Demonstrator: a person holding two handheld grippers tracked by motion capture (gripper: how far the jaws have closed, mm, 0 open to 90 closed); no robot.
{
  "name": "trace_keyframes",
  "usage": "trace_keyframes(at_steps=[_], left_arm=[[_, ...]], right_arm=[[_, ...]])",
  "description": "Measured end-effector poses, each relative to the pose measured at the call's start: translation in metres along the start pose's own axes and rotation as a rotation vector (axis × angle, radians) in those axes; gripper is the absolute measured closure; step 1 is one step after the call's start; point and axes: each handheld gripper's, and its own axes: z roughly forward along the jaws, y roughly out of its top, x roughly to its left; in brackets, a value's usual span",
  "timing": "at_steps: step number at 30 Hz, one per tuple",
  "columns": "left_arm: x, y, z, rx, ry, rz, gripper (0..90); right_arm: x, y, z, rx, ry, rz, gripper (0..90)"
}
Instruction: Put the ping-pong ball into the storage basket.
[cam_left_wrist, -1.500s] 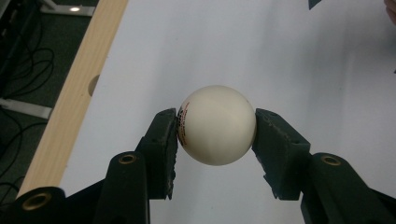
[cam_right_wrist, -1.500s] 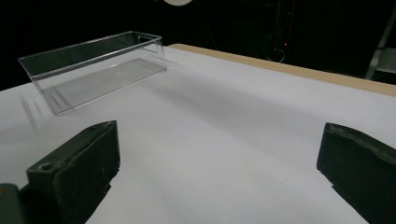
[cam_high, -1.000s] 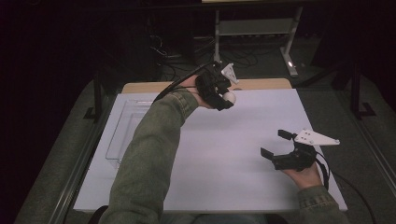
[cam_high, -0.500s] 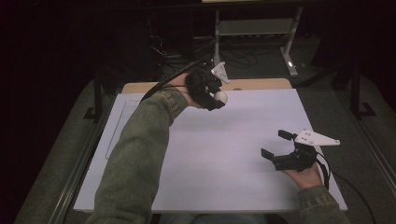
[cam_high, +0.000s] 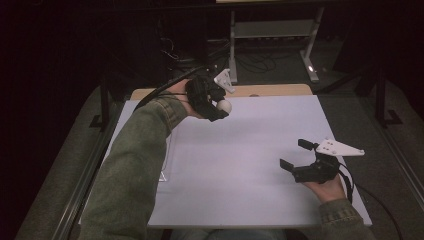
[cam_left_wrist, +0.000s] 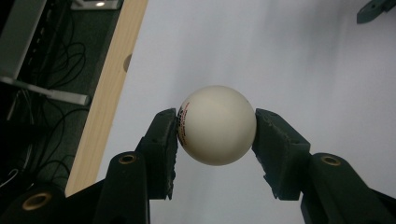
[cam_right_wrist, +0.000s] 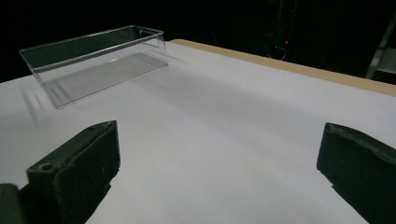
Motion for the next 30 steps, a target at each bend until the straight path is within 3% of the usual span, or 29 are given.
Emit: trace_keyframes(at_steps=[11, 30], left_arm=[[0.001, -0.016, -0.004, 0.05, 0.021, -0.002, 50.6], [0.004, -0.039, -0.014, 0.086, 0.045, -0.016, 50.6]], right_arm=[[0.0, 0.0, 0.001, 0.003, 0.001, -0.003, 0.0], [0.0, 0.0, 0.001, -0.002, -0.005, -0.004, 0.0]])
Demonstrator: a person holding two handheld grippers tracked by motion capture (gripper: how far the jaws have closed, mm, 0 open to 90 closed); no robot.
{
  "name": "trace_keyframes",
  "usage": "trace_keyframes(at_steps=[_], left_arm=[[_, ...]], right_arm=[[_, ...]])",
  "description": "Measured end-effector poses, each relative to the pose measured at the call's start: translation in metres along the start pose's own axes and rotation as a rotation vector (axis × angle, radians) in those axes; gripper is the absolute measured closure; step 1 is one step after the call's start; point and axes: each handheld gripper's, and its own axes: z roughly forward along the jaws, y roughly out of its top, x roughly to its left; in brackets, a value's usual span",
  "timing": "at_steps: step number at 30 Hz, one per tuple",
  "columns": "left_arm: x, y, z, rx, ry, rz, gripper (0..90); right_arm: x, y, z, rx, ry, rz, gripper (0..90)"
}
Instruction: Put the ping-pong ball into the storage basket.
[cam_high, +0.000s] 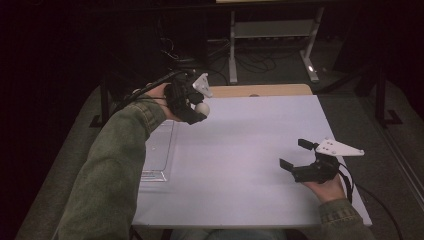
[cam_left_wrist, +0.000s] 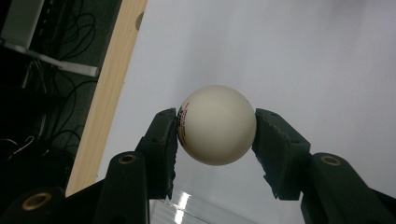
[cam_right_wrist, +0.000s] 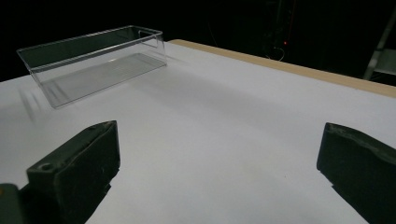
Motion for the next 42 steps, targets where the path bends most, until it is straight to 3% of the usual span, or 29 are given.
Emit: trace_keyframes(at_steps=[16, 27, 42], left_arm=[[0.001, -0.021, -0.008, 0.031, 0.012, -0.022, 50.6], [0.0, -0.038, -0.007, 0.092, 0.011, -0.03, 50.6], [0.0, -0.057, -0.01, 0.138, 0.002, -0.059, 50.6]], right_arm=[[-0.001, 0.0, -0.001, 0.001, -0.003, 0.002, 0.0], [-0.001, 0.0, -0.001, 0.001, -0.005, -0.001, 0.0], [-0.002, -0.001, -0.003, 0.0, -0.001, 0.004, 0.0]])
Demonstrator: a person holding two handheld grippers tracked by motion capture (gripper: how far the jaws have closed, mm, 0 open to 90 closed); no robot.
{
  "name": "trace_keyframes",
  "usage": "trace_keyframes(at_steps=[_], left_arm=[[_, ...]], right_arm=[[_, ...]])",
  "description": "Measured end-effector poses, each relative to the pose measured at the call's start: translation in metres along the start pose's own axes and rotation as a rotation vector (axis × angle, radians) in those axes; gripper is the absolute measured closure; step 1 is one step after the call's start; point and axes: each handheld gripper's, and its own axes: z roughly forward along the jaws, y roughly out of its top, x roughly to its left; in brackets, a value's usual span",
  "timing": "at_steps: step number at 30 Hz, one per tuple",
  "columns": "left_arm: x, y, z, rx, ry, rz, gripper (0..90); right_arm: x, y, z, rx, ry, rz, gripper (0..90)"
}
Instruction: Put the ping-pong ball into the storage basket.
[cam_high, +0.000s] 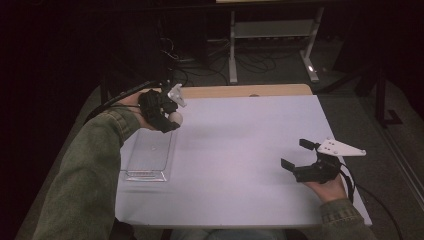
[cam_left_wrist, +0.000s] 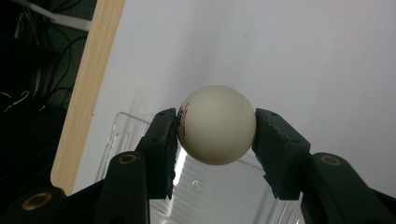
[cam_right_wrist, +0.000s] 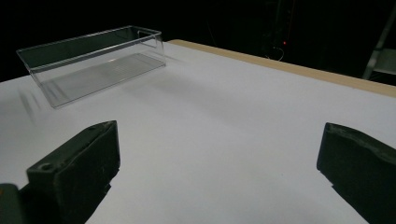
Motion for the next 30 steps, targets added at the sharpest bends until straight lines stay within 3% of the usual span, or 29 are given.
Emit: trace_keyframes(at_steps=[21, 30], left_arm=[[0.0, -0.036, 0.002, 0.032, -0.024, -0.041, 50.6], [0.001, -0.043, 0.004, 0.048, -0.03, -0.049, 50.6]], right_arm=[[-0.002, 0.0, -0.003, -0.01, 0.003, 0.01, 0.0], [-0.002, 0.0, -0.002, -0.008, 0.007, 0.008, 0.0]])
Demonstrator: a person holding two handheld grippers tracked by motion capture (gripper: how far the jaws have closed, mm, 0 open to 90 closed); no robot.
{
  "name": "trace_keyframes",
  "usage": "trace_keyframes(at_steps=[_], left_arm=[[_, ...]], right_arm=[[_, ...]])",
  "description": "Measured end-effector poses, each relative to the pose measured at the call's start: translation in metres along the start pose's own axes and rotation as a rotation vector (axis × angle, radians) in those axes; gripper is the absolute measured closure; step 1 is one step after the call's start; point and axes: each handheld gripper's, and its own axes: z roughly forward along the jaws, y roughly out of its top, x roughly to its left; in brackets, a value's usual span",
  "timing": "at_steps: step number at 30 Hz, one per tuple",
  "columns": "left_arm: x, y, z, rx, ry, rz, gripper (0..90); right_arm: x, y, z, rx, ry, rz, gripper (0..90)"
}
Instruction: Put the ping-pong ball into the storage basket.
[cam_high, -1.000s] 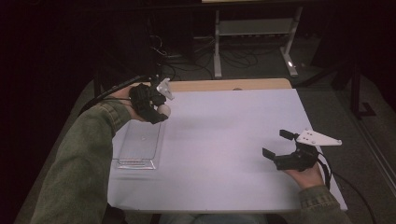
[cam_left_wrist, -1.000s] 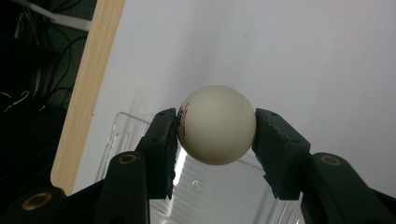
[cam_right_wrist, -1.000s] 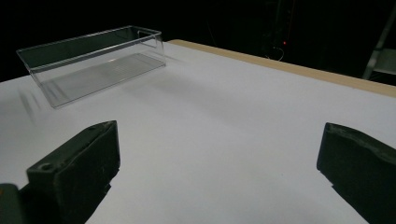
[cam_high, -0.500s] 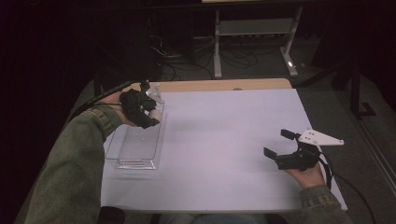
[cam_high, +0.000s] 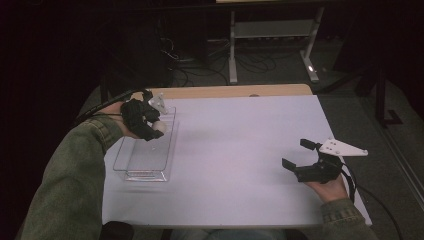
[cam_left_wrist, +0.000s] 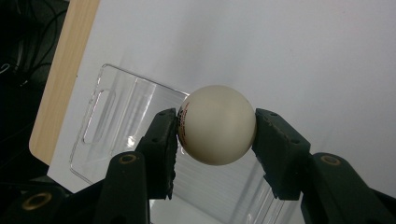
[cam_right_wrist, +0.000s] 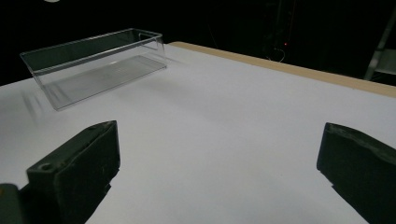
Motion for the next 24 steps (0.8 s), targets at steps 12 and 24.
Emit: trace_keyframes(at_steps=[12, 24], left_arm=[[-0.004, -0.005, 0.016, 0.039, -0.012, 0.008, 50.6], [-0.007, -0.013, 0.031, 0.049, -0.034, -0.009, 50.6]], right_arm=[[0.0, 0.0, 0.0, 0.0, 0.004, -0.003, 0.0], [0.0, 0.0, 0.001, 0.002, 0.005, -0.004, 0.0]])
